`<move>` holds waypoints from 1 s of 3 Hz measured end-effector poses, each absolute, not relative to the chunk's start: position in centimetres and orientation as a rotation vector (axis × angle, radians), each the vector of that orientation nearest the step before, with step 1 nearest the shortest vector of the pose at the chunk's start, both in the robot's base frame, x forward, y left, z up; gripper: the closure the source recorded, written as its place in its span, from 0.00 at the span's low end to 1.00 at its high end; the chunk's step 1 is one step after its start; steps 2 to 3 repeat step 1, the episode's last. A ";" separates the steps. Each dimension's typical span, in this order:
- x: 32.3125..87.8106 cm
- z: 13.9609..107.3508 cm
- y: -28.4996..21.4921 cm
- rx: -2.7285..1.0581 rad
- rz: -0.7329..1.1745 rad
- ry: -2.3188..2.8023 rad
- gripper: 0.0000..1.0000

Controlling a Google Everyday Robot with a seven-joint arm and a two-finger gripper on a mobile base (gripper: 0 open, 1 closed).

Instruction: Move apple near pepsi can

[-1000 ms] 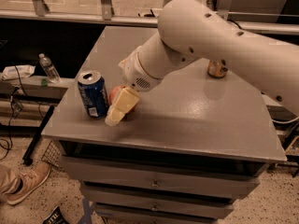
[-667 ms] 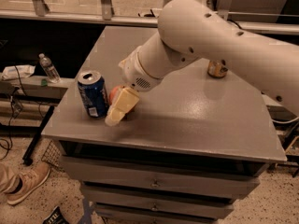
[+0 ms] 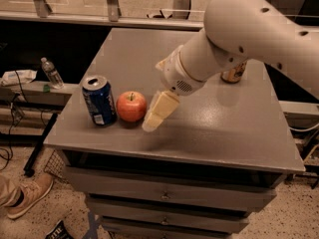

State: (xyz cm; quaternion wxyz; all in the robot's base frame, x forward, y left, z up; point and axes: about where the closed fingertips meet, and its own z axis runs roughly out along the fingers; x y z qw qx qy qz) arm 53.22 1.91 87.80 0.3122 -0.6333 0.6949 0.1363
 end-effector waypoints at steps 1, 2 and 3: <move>53.0 88.1 -5.5 -1.555 0.284 1.950 0.00; 53.0 88.1 -5.5 -1.555 0.284 1.950 0.00; 53.0 88.1 -5.5 -1.555 0.284 1.950 0.00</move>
Offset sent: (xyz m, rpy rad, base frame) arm 0.0000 0.0000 0.0000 0.0000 0.0000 0.0000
